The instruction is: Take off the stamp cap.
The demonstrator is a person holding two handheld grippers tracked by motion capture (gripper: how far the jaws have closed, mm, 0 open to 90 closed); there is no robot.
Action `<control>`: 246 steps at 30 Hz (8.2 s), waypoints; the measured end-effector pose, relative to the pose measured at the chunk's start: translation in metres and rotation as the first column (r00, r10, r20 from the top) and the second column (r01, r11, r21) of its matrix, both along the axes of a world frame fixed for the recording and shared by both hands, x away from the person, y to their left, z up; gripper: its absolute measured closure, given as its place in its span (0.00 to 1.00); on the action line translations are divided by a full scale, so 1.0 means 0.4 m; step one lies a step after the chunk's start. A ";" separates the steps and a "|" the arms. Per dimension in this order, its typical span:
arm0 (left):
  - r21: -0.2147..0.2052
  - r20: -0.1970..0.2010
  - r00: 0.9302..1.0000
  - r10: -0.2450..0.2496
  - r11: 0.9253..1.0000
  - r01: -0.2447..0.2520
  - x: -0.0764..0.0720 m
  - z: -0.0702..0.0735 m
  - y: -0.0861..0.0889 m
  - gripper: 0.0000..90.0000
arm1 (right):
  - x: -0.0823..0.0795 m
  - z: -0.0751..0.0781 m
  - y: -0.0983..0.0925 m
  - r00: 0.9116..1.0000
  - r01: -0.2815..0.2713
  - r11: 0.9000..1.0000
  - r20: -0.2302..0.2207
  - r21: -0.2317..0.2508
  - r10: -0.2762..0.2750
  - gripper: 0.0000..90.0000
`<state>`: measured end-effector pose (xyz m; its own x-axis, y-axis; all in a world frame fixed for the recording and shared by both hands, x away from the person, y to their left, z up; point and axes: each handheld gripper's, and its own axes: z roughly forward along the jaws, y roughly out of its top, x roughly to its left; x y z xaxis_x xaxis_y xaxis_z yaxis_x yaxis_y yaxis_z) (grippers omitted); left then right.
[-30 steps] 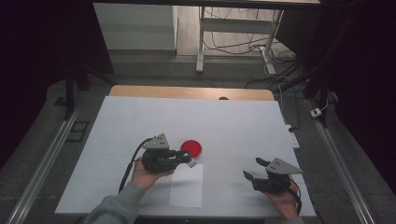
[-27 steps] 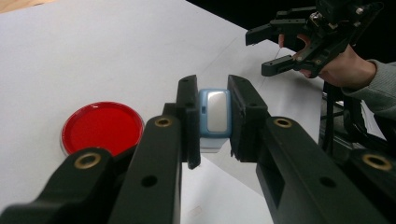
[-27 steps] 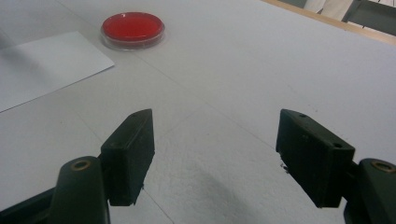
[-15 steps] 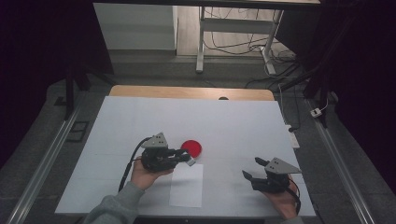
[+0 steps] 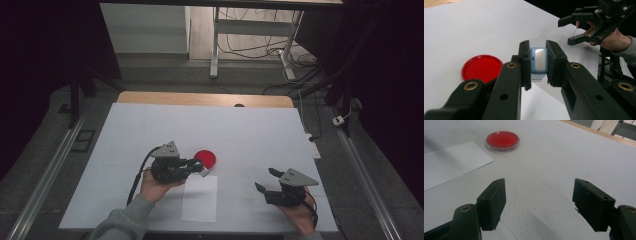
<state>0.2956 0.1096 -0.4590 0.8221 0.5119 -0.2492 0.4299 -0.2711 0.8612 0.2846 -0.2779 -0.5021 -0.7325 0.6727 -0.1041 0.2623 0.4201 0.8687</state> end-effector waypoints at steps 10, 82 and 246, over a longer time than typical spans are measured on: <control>-0.008 -0.004 1.000 0.001 1.000 -0.001 0.002 0.000 0.001 0.84 | -0.009 0.010 0.029 1.000 -0.015 1.000 0.008 0.011 0.015 0.31; -0.015 -0.011 1.000 0.008 1.000 -0.008 0.015 -0.008 -0.016 0.84 | -0.036 -0.009 0.267 0.989 -0.131 0.989 0.067 -0.066 0.135 0.38; -0.047 -0.078 0.997 0.010 0.999 -0.014 0.014 -0.042 -0.051 0.84 | -0.039 -0.006 0.374 0.972 -0.097 0.978 0.193 -0.187 0.134 0.74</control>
